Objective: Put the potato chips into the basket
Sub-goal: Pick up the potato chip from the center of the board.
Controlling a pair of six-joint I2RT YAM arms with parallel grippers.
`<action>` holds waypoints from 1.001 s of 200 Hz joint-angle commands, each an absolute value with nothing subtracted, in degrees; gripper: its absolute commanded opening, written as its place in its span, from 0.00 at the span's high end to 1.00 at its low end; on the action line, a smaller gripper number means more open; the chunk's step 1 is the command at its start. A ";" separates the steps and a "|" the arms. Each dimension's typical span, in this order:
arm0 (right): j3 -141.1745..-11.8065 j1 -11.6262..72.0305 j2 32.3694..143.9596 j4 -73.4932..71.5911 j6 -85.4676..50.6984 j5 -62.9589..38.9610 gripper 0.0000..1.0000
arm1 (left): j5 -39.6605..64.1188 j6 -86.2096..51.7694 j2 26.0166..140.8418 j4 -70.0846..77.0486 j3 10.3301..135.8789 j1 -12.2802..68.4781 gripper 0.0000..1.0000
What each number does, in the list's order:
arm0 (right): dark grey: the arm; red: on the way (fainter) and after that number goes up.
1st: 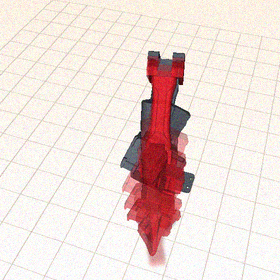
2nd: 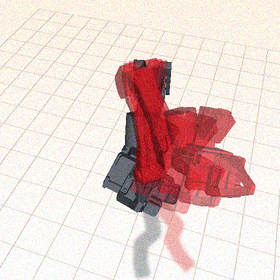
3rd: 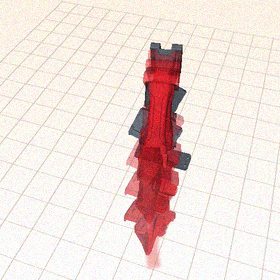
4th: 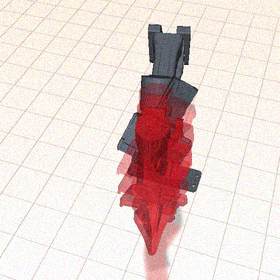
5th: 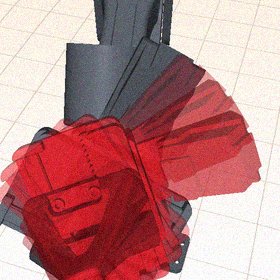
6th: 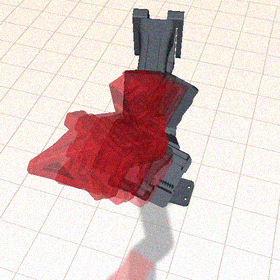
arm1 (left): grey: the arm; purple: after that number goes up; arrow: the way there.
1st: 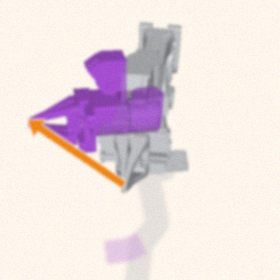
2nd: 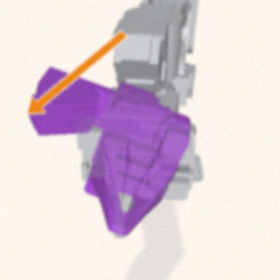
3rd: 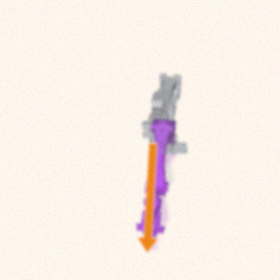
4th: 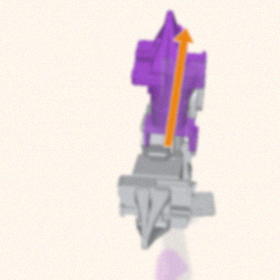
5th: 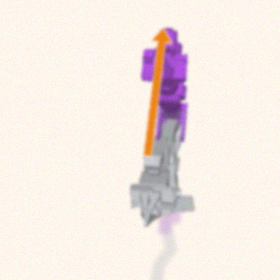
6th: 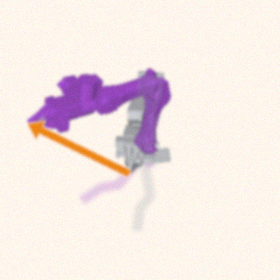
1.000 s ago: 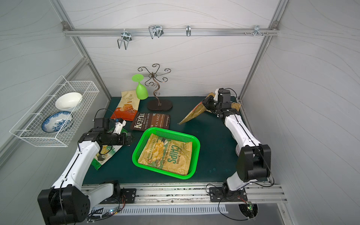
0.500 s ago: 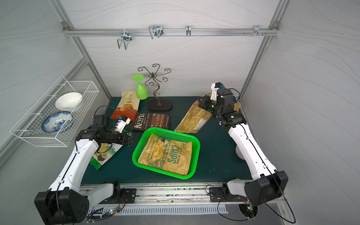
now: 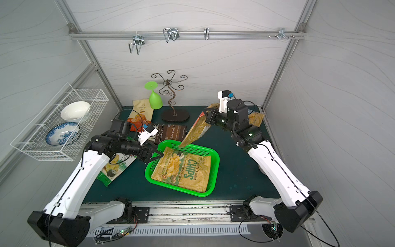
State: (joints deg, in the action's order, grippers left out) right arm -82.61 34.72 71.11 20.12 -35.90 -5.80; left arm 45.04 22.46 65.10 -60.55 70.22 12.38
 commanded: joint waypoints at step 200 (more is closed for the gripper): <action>-86.84 44.50 72.69 12.30 -37.61 -4.38 1.00 | 37.38 22.58 72.59 -54.23 72.16 24.48 0.30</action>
State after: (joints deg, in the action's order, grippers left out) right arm -84.47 43.99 72.84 16.88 -37.63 -4.89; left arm 38.17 22.17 71.83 -55.57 70.30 23.86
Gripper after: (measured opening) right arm 0.044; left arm 0.728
